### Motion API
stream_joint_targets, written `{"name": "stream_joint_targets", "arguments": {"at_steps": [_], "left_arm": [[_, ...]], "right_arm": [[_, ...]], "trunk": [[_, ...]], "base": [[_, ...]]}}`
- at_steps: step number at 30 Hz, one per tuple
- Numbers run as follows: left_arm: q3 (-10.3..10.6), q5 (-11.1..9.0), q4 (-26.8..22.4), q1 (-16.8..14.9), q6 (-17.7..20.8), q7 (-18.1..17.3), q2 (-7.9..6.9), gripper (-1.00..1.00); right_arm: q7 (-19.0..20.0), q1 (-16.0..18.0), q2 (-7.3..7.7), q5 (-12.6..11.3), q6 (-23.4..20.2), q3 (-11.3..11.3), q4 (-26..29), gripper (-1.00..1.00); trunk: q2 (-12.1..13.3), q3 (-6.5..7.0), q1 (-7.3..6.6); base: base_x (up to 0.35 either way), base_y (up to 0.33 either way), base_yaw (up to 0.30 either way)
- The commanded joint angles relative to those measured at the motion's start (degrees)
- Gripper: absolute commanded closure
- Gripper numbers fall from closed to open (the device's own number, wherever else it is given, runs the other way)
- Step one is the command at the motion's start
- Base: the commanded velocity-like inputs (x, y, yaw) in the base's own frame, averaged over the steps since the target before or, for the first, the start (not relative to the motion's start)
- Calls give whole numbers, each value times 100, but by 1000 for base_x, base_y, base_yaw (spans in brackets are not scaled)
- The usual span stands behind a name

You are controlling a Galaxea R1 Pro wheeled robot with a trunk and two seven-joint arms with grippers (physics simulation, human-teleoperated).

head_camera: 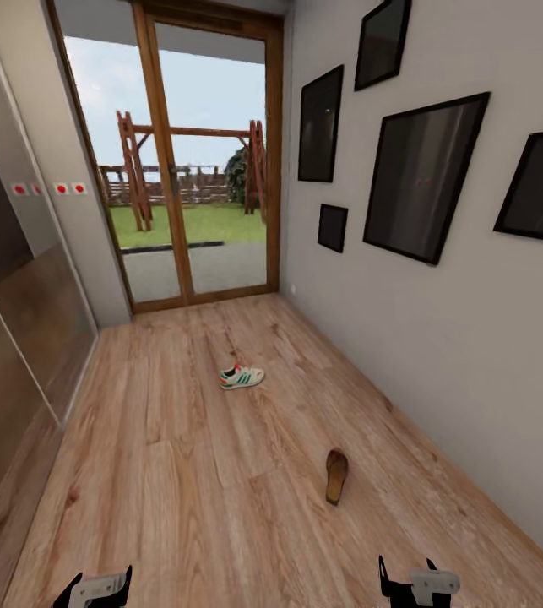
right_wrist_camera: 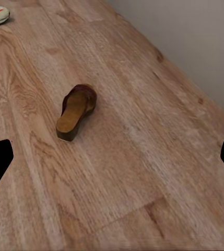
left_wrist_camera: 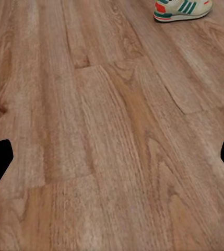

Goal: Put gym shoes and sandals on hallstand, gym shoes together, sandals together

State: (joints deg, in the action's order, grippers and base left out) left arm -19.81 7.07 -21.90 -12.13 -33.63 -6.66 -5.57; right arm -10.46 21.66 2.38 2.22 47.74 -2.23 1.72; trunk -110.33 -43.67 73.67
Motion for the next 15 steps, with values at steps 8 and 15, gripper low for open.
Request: {"name": "stream_joint_targets", "arguments": {"at_steps": [8, 15], "left_arm": [[-49, 58, 2, -2, -20, -28, 3, -100], [-49, 58, 2, 0, -20, -28, 3, -100]], "right_arm": [[-49, 5, 0, 24, 7, -24, -5, -100], [-46, 5, 0, 24, 7, -24, -5, -100]], "trunk": [[-2, -5, -1], [-2, -5, -1]], "base": [[152, 142, -211], [225, 218, -46]]}}
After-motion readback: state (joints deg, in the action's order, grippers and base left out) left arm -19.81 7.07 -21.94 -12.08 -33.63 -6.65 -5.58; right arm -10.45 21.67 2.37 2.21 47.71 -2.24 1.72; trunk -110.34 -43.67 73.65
